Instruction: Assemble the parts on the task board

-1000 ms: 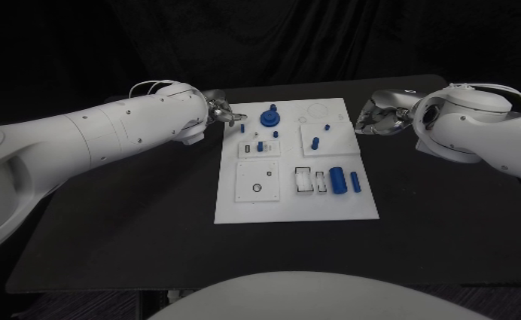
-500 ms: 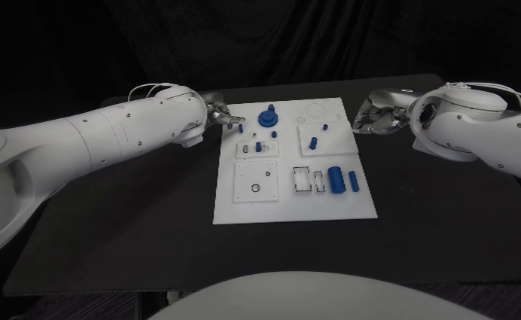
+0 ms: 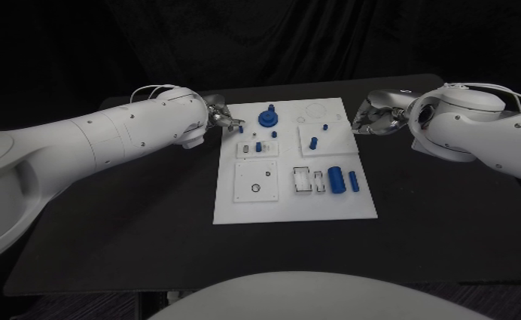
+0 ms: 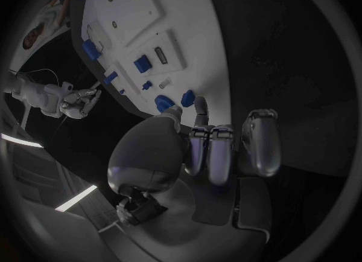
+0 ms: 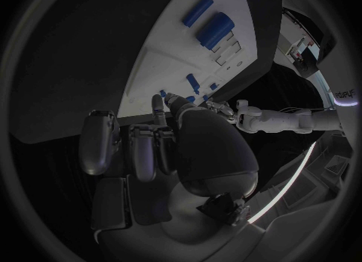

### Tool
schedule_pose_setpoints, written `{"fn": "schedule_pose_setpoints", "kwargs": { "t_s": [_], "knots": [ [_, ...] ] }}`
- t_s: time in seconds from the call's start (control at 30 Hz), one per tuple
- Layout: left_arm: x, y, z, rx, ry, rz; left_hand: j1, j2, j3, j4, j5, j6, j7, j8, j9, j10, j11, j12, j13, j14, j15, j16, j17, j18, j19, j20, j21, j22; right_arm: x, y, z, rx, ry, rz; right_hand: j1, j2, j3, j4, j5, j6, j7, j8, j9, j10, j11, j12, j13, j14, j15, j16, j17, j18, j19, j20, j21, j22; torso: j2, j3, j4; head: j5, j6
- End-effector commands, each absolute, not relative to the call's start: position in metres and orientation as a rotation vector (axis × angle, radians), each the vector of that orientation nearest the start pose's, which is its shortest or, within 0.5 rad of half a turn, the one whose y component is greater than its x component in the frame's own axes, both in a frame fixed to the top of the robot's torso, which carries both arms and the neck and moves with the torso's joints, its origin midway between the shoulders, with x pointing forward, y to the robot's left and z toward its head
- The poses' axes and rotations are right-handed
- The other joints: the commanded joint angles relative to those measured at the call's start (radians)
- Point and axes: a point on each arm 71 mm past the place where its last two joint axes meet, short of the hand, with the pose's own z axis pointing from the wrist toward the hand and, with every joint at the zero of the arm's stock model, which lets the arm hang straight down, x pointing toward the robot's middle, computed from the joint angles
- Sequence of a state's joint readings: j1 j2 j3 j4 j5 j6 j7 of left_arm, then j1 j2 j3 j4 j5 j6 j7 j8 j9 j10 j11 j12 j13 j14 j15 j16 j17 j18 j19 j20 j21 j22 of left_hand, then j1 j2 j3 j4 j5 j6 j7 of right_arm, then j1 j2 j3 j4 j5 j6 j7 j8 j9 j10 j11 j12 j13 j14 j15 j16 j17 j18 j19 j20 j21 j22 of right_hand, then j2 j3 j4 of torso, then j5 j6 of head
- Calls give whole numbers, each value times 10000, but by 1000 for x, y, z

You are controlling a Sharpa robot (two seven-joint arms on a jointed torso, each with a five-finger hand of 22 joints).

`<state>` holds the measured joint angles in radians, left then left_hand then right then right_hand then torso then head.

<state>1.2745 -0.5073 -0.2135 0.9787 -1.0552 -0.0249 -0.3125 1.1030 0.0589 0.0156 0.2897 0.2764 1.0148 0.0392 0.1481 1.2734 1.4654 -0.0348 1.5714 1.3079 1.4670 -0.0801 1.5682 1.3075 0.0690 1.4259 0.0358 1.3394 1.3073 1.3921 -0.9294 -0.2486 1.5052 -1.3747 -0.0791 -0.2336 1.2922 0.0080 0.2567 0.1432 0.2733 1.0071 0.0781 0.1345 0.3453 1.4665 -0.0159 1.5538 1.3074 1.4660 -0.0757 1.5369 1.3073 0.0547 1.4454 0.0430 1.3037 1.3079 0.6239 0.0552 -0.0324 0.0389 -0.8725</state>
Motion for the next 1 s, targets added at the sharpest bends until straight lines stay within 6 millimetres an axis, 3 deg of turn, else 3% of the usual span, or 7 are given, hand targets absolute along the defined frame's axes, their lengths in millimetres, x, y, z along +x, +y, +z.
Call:
{"fn": "schedule_pose_setpoints", "kwargs": {
  "t_s": [0.03,0.17,0.43,0.7,0.83,1.0],
  "knots": [
    [563,204,-253,-2121,21423,-3537,93,3,1,-47,69,-75,27,-30,-16,1054,77,-6,2629,1038,57,26,2633,-55,-80,25,-61,1489,492,-263,-187,-1425,19494,3540,108,-8,-1,-61,7,65,-7,17,17,844,50,-5,2441,920,61,-27,2292,89,-59,-1,-59,1734,3,-2,0,-15,-2],
    [563,203,-252,-2125,21247,-3673,67,-3,-20,-20,61,-76,36,-37,-26,1054,82,-6,2629,1038,58,26,2633,-55,-80,27,-63,1491,491,-263,-187,-1415,19498,3529,108,-8,-1,-61,7,65,-7,17,17,844,50,-5,2441,920,61,-27,2292,89,-59,-1,-59,1734,2,0,2,-14,-2],
    [563,200,-251,-2065,20979,-3956,-212,82,-243,21,-416,-31,58,-71,-116,1054,106,-6,2629,1038,83,26,2633,-37,-118,54,-154,1483,492,-263,-187,-1417,19511,3524,108,-8,-1,-61,7,65,-7,17,17,844,50,-5,2441,920,61,-27,2292,89,-59,-1,-59,1734,5,-3,-6,3,-2],
    [563,199,-250,-2045,20827,-4084,-225,84,-256,19,-442,-30,58,-73,-120,1054,108,-6,2629,1038,85,26,2633,-35,-123,54,-163,1480,491,-264,-188,-1413,19555,3490,112,0,7,-90,4,74,-2,15,24,839,56,-11,2436,917,64,-36,2284,92,-61,0,-78,1730,-4,2,6,-19,-2],
    [564,198,-250,-2044,20745,-4121,-203,103,-260,3,-376,-8,49,-65,-125,1054,104,-6,2629,1038,84,26,2633,-33,-128,57,-175,1480,491,-264,-188,-1412,19600,3458,112,0,7,-90,4,74,-2,15,24,839,56,-11,2436,917,64,-36,2284,92,-61,0,-78,1730,0,0,3,-8,-2],
    [565,196,-250,-2031,20770,-4099,-44,116,-264,-24,-20,11,34,-70,-154,1054,91,-6,2629,1038,76,26,2633,-28,-135,54,-205,1489,491,-264,-188,-1431,19626,3462,112,0,7,-90,4,74,-2,15,24,839,56,-11,2436,917,64,-36,2284,92,-61,0,-78,1730,-2,-1,3,3,-2]
  ]
}}
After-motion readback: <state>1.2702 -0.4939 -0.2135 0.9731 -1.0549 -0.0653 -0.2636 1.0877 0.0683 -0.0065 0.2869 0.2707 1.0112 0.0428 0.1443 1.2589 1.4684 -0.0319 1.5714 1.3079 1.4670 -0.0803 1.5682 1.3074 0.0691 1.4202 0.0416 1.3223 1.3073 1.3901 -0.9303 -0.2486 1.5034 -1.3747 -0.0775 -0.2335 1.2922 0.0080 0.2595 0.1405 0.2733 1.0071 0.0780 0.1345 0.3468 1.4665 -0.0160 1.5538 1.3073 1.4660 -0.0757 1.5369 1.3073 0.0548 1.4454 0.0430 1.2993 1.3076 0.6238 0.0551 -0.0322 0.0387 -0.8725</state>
